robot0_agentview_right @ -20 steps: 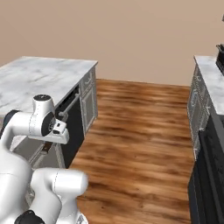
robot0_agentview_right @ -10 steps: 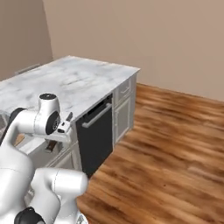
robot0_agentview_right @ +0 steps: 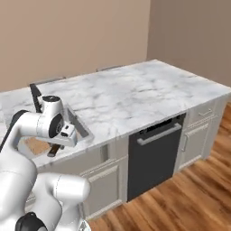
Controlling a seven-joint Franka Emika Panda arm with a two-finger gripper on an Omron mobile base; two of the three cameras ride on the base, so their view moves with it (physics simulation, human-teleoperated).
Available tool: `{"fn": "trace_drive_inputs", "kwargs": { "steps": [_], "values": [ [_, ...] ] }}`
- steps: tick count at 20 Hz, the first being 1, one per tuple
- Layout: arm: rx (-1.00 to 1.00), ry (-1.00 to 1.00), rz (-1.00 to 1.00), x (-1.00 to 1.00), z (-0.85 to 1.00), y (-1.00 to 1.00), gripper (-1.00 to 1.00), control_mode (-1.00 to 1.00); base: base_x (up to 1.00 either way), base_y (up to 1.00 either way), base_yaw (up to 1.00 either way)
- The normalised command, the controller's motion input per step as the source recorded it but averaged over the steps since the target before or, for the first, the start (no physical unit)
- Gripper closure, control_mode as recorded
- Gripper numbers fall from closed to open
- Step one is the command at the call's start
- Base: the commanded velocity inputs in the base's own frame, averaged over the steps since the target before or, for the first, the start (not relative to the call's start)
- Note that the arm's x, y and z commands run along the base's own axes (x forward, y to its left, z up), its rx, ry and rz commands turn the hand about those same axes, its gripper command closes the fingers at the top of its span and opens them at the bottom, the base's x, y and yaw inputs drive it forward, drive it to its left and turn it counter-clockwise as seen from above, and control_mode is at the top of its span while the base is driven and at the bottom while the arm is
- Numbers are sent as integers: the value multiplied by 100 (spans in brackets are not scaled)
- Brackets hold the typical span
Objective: Move the cutting board and knife to the sink. Then move spray from the cabinet to the counter.
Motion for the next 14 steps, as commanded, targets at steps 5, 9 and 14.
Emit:
{"fn": "trace_drive_inputs", "kwargs": {
  "steps": [5, 9, 14],
  "values": [
    [0, 0, 0, 0, 0, 0, 100, 100, 39, -17, 63],
    [0, 0, 0, 0, 0, 0, 100, 100, 40, -31, 46],
    [0, 0, 0, 0, 0, 0, 100, 100, 43, -34, 39]
  ]
}}
